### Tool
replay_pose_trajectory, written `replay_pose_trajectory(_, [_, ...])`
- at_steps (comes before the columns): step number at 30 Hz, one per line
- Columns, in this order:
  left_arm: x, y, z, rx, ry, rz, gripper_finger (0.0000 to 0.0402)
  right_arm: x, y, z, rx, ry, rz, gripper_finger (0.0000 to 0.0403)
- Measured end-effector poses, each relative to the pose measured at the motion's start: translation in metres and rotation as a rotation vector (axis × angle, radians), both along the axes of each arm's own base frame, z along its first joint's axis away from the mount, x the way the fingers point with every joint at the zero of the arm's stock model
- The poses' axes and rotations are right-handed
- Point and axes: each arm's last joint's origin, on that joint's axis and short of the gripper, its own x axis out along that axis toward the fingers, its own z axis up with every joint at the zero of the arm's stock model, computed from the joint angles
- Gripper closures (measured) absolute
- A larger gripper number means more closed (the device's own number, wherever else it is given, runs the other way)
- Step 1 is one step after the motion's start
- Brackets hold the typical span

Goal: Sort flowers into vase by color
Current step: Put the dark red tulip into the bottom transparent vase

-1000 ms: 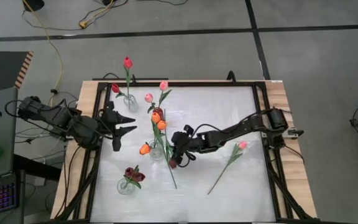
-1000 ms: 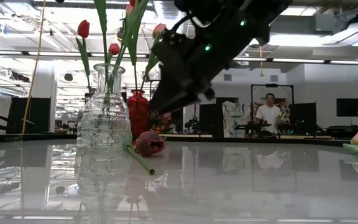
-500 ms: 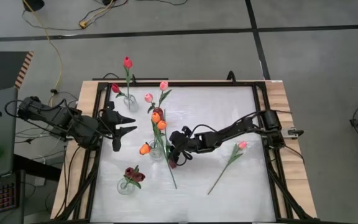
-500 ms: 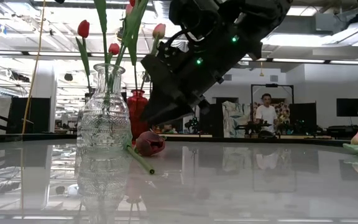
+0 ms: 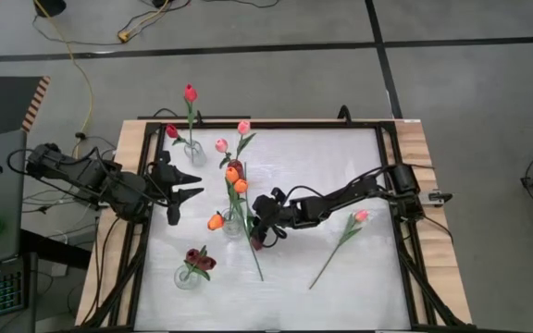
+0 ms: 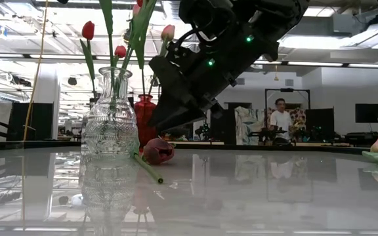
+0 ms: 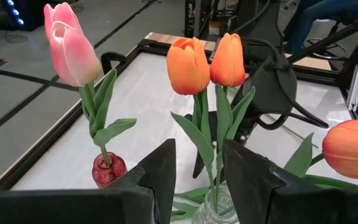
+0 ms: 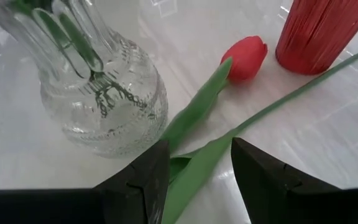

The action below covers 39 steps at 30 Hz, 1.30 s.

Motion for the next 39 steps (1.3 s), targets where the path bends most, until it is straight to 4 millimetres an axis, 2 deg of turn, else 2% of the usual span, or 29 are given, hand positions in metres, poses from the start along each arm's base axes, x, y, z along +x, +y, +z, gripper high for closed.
replay_pose_trajectory(3, [0.0, 0.0, 0.0, 0.0, 0.0, 0.0, 0.0284, -0.001, 0.004, -0.001, -0.011, 0.002, -0.002, 0.0205])
replay_pose_trajectory(8, [0.0, 0.0, 0.0, -0.001, 0.001, 0.0, 0.0284, 0.004, 0.011, -0.022, -0.018, 0.008, 0.004, 0.0205])
replay_pose_trajectory(12, [0.0, 0.0, 0.0, -0.006, 0.002, -0.002, 0.0284, 0.005, 0.013, -0.032, -0.035, 0.02, -0.008, 0.0205])
replay_pose_trajectory(25, [0.0, -0.001, -0.001, -0.015, 0.011, -0.016, 0.0284, 0.004, 0.008, -0.035, -0.049, 0.06, -0.025, 0.0205])
replay_pose_trajectory(29, [0.0, -0.001, -0.001, -0.016, 0.011, -0.019, 0.0284, 0.003, 0.009, -0.036, -0.006, 0.053, -0.053, 0.0207])
replay_pose_trajectory(34, [0.0, -0.001, -0.001, -0.016, 0.011, -0.019, 0.0284, 0.003, 0.009, -0.037, 0.015, 0.066, -0.034, 0.0227])
replay_pose_trajectory(39, [0.0, -0.001, -0.001, -0.016, 0.01, -0.019, 0.0284, 0.003, 0.01, -0.036, 0.031, 0.068, -0.017, 0.0268])
